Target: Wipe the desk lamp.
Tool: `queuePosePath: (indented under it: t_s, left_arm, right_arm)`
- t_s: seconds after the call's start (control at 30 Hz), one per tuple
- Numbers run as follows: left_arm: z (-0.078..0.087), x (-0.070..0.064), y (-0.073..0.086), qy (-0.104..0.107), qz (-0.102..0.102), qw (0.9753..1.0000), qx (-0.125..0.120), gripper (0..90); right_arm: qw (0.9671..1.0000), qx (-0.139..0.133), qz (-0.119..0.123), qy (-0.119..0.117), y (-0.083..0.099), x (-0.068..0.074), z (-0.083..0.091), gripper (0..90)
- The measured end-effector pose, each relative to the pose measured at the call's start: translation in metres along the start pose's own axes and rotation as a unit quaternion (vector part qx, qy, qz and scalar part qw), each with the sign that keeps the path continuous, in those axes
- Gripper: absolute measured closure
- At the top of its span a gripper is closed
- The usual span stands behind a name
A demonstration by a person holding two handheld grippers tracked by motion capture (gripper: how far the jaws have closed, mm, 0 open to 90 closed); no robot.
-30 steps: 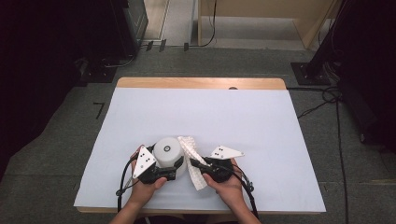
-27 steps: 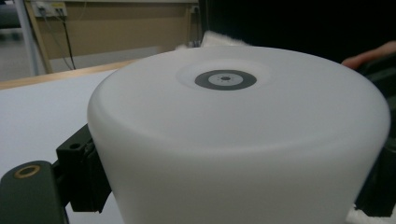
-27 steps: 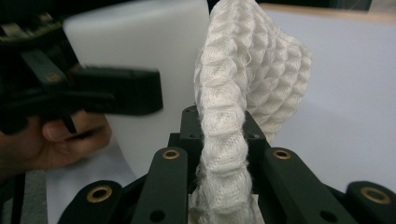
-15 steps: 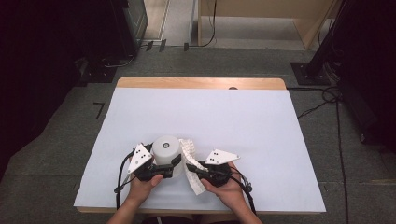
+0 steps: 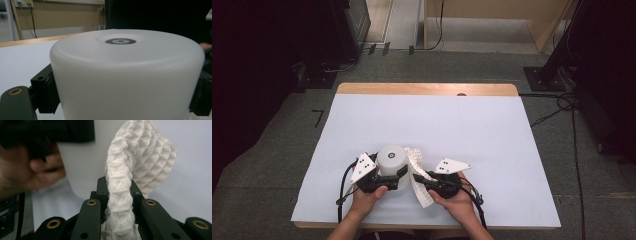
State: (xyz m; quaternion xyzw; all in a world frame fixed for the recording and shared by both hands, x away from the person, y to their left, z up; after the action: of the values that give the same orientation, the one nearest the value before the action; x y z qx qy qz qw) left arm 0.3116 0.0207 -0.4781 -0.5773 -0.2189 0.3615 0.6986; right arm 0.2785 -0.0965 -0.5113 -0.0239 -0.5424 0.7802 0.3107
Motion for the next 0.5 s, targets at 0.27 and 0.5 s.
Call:
queuePosePath:
  t_s: [0.27, 0.5]
  left_arm:
    - [-0.01, 0.006, 0.003, -0.031, -0.054, 0.998, 0.002, 8.6]
    - [-0.013, 0.007, 0.019, -0.045, -0.078, 0.9956, 0.026, 8.5]
  right_arm:
    - [0.9971, -0.056, -0.015, 0.05, -0.02, -0.019, 0.023, 77.7]
    - [0.9942, -0.068, -0.016, 0.082, -0.019, -0.032, 0.034, 77.7]
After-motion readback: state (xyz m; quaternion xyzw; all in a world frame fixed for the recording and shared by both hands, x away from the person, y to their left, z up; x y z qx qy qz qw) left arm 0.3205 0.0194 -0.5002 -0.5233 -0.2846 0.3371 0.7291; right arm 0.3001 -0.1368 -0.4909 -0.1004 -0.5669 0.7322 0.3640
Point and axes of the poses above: each handheld gripper's, and its own axes: z roughly backward along the jaws, y roughly out of its underside, x roughly to its left, the point moved 9 cm from there along -z, roughly forward along the jaws, and after that the axes turned 5 degrees about -y, right-handed, at the moved point
